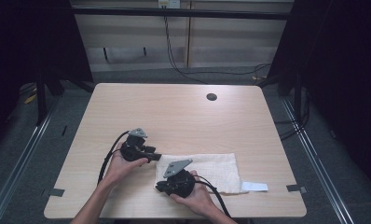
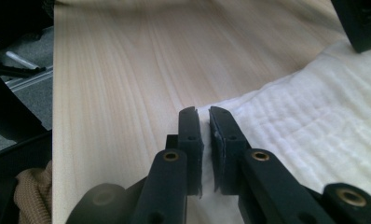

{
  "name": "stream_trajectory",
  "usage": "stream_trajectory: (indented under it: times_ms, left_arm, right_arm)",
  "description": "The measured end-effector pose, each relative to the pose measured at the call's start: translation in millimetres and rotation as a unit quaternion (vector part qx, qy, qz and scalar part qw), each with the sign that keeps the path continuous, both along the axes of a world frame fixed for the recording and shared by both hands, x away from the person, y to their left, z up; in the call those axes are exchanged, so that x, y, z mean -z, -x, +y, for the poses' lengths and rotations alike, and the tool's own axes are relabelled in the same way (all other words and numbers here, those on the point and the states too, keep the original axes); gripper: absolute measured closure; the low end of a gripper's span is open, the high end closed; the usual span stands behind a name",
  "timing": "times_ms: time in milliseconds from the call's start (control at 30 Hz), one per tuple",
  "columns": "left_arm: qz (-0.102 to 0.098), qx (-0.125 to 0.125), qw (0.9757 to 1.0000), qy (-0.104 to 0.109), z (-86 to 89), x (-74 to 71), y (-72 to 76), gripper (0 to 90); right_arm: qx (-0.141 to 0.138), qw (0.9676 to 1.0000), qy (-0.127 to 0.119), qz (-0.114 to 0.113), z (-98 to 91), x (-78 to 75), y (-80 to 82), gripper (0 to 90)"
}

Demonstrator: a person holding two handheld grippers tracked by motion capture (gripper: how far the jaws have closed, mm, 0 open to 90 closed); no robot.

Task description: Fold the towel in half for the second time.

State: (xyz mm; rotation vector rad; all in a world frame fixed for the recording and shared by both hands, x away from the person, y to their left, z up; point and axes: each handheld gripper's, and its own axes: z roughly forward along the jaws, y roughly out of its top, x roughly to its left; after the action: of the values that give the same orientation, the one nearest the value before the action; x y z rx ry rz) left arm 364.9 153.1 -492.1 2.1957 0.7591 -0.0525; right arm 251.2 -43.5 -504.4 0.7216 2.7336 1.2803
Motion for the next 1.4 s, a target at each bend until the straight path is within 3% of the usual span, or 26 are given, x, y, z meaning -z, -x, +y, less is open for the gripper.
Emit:
stream_trajectory:
  times_ms: [200, 367, 533, 667, 967, 1167, 1400]
  left_arm:
    - [-0.003, 0.004, 0.9998, -0.020, -7.7, 4.8, 2.8, 58.0]
    - [-0.010, 0.003, 0.9996, -0.025, -8.3, 5.0, 3.5, 62.5]
    - [-0.019, 0.018, 0.9992, -0.032, -13.9, 5.2, 8.2, 74.7]
    - [-0.013, 0.016, 0.9995, -0.022, -14.4, 6.9, 7.5, 84.5]
    - [0.014, 0.001, 0.9995, 0.028, -9.5, 5.5, 2.8, 85.5]
    - [0.016, -0.014, 0.9993, 0.032, -6.0, 2.0, 1.4, 85.6]
    - [0.017, -0.025, 0.9977, 0.060, 1.3, -7.1, -0.9, 85.5]
  right_arm:
    - [-0.002, 1.0000, -0.003, 0.004, -0.2, 0.2, -0.7, 83.5]
    - [0.001, 0.9999, -0.006, 0.012, -1.0, 0.4, -2.1, 83.5]
    - [0.007, 0.9999, -0.006, 0.011, -0.1, 0.2, -0.7, 83.6]
    - [0.013, 0.9999, -0.006, 0.008, -0.4, 0.4, 1.0, 84.5]
    - [0.029, 0.9995, -0.009, 0.010, -4.2, -3.7, -1.8, 85.0]
    - [0.037, 0.9986, -0.034, 0.016, -8.0, -12.5, -3.2, 85.1]
    - [0.045, 0.9972, -0.057, 0.018, -12.7, -23.6, -4.5, 85.1]
